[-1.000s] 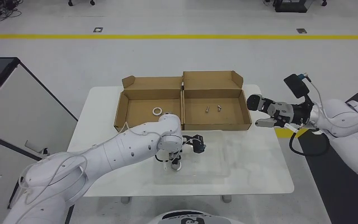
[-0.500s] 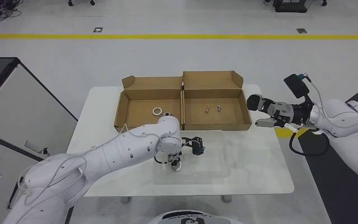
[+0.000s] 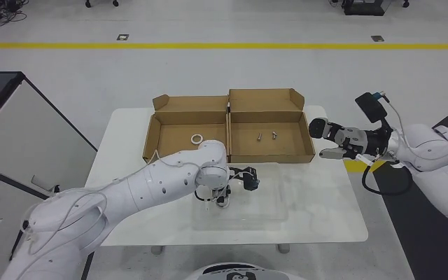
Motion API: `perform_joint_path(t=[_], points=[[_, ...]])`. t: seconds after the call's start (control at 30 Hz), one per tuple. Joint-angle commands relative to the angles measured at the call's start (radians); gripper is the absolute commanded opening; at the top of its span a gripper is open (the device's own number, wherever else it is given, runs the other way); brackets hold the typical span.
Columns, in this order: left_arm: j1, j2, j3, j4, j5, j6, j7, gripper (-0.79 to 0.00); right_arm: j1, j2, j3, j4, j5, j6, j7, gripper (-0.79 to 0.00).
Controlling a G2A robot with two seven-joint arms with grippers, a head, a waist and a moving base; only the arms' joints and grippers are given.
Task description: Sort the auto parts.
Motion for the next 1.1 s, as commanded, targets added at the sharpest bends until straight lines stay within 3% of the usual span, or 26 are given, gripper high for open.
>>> perform_joint_path(t=[0.0,0.23,0.53,0.63,0.77,1.07], points=[[-0.031,0.013,0.000,-0.044,-0.030,0.011,-0.011,-0.785,0.000,0.000,0.000,0.000,0.000,0.000,0.000,0.000],[-0.129,0.057,0.000,-0.187,-0.126,0.051,-0.051,-0.785,0.000,0.000,0.000,0.000,0.000,0.000,0.000,0.000],[-0.129,0.057,0.000,-0.187,-0.126,0.051,-0.051,-0.785,0.000,0.000,0.000,0.000,0.000,0.000,0.000,0.000],[-0.111,0.074,-0.048,-0.150,-0.125,0.088,0.036,-0.785,0.000,0.000,0.000,0.000,0.000,0.000,0.000,0.000],[-0.064,0.131,-0.174,-0.129,-0.204,0.072,0.169,-0.785,0.000,0.000,0.000,0.000,0.000,0.000,0.000,0.000],[0.149,0.282,-0.471,-0.143,-0.338,-0.095,0.375,-0.785,0.000,0.000,0.000,0.000,0.000,0.000,0.000,0.000]])
